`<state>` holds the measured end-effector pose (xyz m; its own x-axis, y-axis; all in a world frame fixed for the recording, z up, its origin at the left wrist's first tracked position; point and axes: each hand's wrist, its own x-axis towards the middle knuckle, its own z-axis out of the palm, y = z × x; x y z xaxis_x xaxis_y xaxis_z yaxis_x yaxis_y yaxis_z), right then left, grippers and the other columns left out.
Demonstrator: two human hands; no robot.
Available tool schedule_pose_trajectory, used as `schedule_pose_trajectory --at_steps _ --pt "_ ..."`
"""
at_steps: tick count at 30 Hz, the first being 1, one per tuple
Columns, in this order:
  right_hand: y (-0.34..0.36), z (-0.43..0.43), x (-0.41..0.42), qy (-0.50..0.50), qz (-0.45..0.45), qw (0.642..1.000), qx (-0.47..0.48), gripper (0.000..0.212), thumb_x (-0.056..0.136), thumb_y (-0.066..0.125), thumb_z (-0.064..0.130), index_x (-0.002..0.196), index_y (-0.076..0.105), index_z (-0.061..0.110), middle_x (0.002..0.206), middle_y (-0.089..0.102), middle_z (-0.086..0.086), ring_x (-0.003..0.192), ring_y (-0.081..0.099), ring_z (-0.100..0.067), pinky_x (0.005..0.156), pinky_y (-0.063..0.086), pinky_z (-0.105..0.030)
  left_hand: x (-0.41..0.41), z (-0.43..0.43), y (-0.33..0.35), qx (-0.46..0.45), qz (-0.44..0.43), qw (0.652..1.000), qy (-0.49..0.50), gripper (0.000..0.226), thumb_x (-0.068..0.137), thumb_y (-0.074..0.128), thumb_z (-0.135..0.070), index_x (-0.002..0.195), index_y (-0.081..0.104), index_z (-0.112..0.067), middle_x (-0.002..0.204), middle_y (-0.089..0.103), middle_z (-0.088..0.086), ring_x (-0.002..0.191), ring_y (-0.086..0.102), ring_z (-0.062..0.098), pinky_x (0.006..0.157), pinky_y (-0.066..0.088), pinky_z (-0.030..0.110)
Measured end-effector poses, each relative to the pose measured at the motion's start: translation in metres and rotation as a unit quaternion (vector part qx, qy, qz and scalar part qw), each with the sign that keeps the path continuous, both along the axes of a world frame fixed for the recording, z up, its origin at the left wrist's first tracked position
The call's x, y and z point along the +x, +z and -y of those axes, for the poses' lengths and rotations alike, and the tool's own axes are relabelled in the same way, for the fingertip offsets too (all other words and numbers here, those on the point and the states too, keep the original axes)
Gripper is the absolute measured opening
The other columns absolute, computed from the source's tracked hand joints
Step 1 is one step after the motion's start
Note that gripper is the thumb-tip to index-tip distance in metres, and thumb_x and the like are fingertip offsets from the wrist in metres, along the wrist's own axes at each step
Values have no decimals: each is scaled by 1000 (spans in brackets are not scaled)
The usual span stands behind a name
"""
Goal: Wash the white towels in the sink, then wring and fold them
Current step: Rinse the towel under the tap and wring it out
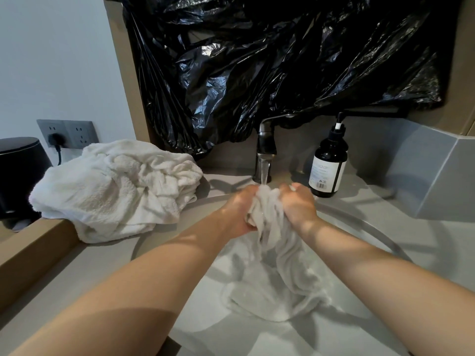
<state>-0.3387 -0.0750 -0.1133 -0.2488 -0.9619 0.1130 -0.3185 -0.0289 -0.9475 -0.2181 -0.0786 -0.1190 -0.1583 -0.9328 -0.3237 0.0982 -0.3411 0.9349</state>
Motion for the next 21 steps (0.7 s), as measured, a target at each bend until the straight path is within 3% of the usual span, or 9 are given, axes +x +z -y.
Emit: schedule_pose_trajectory --at_steps 4,6,8,11,13,17,19,21 --pt "-7 0 18 25 -49 998 -5 11 95 49 31 93 50 20 94 56 -4 88 52 -24 77 38 -27 -2 2 -4 14 -31 999 20 31 100 42 -30 79 59 -14 61 62 3 57 59 18 54 46 26" --pt "-9 -3 28 20 -80 996 -25 15 94 50 31 84 49 20 89 55 -2 84 51 -24 76 38 -28 0 1 -4 19 -27 999 30 32 99 42 -30 76 56 -14 58 59 4 53 59 18 50 45 24" --pt "-11 1 28 18 -33 999 -7 23 94 51 28 74 48 15 77 55 -2 81 52 -26 77 40 -32 4 1 -7 28 1 999 35 32 100 40 -29 75 55 -14 65 59 6 55 59 18 50 44 24" --pt "-10 8 19 33 -33 999 28 23 93 52 24 73 54 13 76 59 -7 80 55 -29 76 42 -32 10 3 -11 7 -27 1000 6 26 103 37 -22 89 55 -11 87 56 11 78 57 20 65 47 29" --pt "-10 11 11 41 -19 998 55 22 93 50 21 79 60 7 81 62 -11 85 59 -33 80 46 -33 16 0 -7 -10 -37 999 6 20 97 47 -25 95 58 -7 91 58 14 87 56 25 71 46 33" --pt "-5 11 8 -4 19 999 40 25 99 45 26 104 60 6 94 60 -12 97 58 -30 85 43 -31 20 9 -5 5 -109 993 46 29 65 68 -27 89 59 -12 78 57 6 71 52 20 62 35 29" --pt "-5 5 21 24 36 999 -5 17 98 48 24 94 57 10 83 60 -7 85 56 -27 71 42 -27 16 9 -7 6 -97 993 70 22 80 63 -32 89 60 -11 69 61 5 64 57 20 57 43 28" --pt "-9 -2 35 57 -12 998 -9 15 97 49 29 91 49 15 79 53 0 80 51 -20 67 36 -25 12 12 -14 7 -75 994 77 25 94 50 -33 83 60 -13 56 62 3 58 60 19 53 46 27"
